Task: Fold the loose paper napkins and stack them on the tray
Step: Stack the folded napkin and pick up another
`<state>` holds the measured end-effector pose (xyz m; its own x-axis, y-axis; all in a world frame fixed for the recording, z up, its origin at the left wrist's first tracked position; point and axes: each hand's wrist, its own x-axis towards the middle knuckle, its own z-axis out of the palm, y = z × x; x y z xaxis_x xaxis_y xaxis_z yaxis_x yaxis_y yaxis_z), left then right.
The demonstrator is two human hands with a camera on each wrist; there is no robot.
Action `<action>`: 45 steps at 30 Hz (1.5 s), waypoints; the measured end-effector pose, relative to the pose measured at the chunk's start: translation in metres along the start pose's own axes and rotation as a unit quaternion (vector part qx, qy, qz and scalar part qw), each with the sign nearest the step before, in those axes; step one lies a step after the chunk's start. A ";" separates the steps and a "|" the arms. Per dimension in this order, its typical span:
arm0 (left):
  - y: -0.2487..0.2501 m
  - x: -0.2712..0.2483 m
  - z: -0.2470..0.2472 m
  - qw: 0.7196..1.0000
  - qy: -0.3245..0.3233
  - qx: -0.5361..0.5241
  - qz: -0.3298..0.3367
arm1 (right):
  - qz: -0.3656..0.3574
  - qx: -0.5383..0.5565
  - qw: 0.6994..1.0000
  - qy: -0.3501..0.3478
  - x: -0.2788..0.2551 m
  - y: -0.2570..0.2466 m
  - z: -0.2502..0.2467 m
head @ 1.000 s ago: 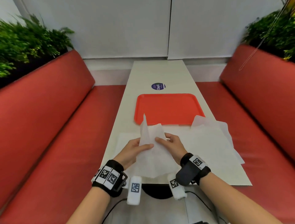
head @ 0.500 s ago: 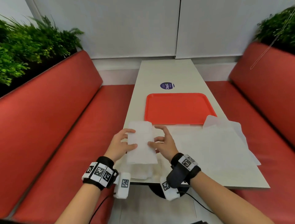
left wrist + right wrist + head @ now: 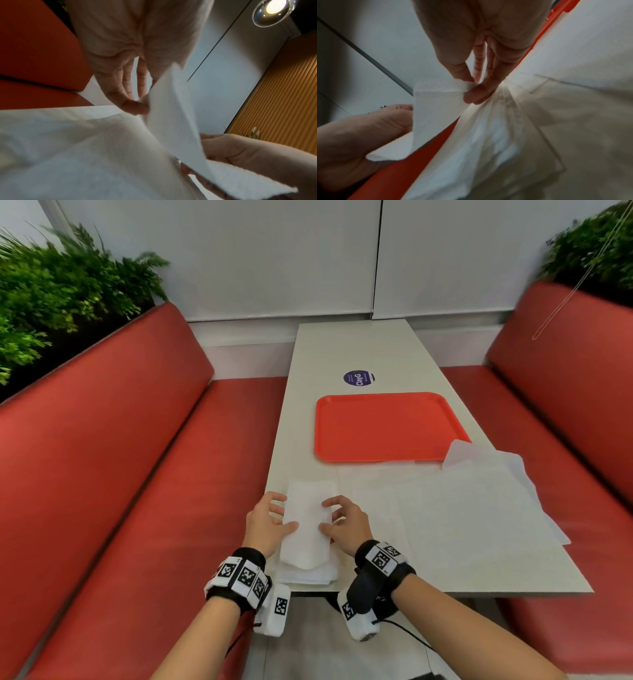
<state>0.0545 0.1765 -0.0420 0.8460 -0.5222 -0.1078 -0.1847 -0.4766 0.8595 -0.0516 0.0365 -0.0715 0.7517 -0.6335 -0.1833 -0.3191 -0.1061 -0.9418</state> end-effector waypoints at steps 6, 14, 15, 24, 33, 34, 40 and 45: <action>-0.005 0.004 0.005 0.999 0.016 0.025 -0.015 | 0.009 -0.016 1.000 0.009 0.002 0.001 -0.004; -0.021 -0.011 0.003 0.986 -0.078 -0.087 -0.122 | 0.035 0.025 0.999 -0.028 -0.014 0.001 -0.006; -0.023 -0.013 0.005 0.974 -0.104 -0.139 -0.144 | 0.047 0.030 0.997 -0.050 -0.017 0.002 -0.004; -0.011 -0.014 0.020 0.983 -0.091 -0.106 -0.119 | 0.053 0.033 0.995 -0.075 -0.020 0.001 0.003; 0.055 -0.002 0.093 0.994 -0.093 -0.056 -0.018 | 0.015 -0.210 0.968 0.135 -0.007 0.050 -0.168; 0.062 0.001 0.106 0.991 -0.111 -0.076 -0.025 | 0.024 -0.250 0.957 0.147 -0.007 0.058 -0.191; 0.086 0.024 0.191 0.985 -0.162 -0.010 -0.056 | 0.132 -0.384 0.906 0.118 -0.023 0.095 -0.276; 0.098 0.036 0.250 0.980 -0.141 0.140 0.004 | 0.111 -0.429 0.894 0.064 -0.034 0.102 -0.290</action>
<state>-0.0586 -0.0655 -0.0860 0.6791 -0.6825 -0.2702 -0.3542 -0.6271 0.6937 -0.2773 -0.1745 -0.0799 0.5608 -0.7881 -0.2537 -0.8185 -0.4818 -0.3128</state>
